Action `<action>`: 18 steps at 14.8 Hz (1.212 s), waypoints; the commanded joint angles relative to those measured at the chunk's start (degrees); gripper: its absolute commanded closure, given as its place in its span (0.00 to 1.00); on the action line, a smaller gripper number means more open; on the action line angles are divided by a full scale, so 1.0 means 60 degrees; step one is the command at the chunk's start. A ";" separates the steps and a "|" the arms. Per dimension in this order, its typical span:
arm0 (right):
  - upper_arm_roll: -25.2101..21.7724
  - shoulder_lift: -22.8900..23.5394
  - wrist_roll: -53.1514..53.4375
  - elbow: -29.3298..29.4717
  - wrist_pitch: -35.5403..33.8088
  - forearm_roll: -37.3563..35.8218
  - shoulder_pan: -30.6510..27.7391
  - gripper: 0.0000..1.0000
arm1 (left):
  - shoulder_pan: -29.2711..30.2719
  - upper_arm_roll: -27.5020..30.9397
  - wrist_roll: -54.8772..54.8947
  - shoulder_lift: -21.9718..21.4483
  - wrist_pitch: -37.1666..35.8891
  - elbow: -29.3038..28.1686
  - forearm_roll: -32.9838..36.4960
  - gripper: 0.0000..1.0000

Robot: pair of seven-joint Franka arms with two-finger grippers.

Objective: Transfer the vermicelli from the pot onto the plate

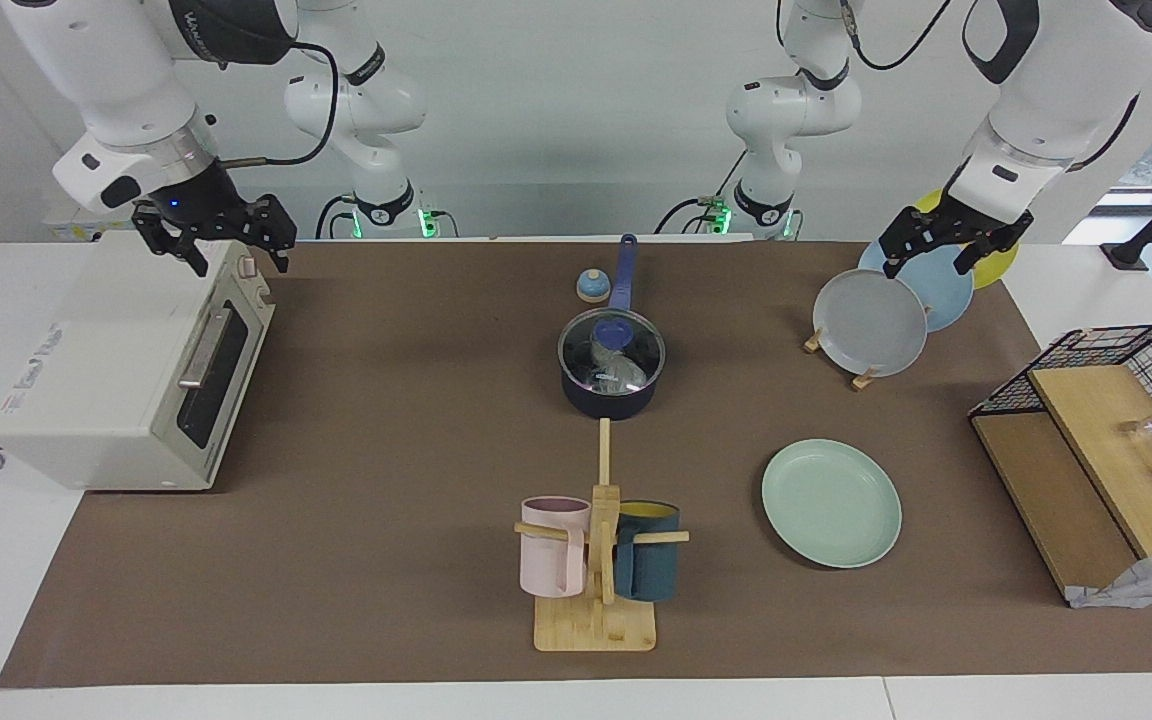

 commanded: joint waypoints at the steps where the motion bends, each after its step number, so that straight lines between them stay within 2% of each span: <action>1: 0.0110 -0.0096 0.0170 -0.0069 0.0107 -0.0067 -0.0105 0.00 | 0.0151 -0.0070 0.0000 -0.0276 0.0071 -0.0314 -0.0014 0.00; 13: 0.0153 -0.0110 0.0008 -0.0172 0.0151 0.0254 -0.0149 0.00 | 0.0151 -0.0070 0.0000 -0.0276 0.0071 -0.0314 -0.0014 0.00; 18: 0.0212 -0.0096 0.1338 -0.0099 0.0430 0.0548 0.1005 0.00 | 0.0151 -0.0070 0.0000 -0.0276 0.0071 -0.0314 -0.0014 0.00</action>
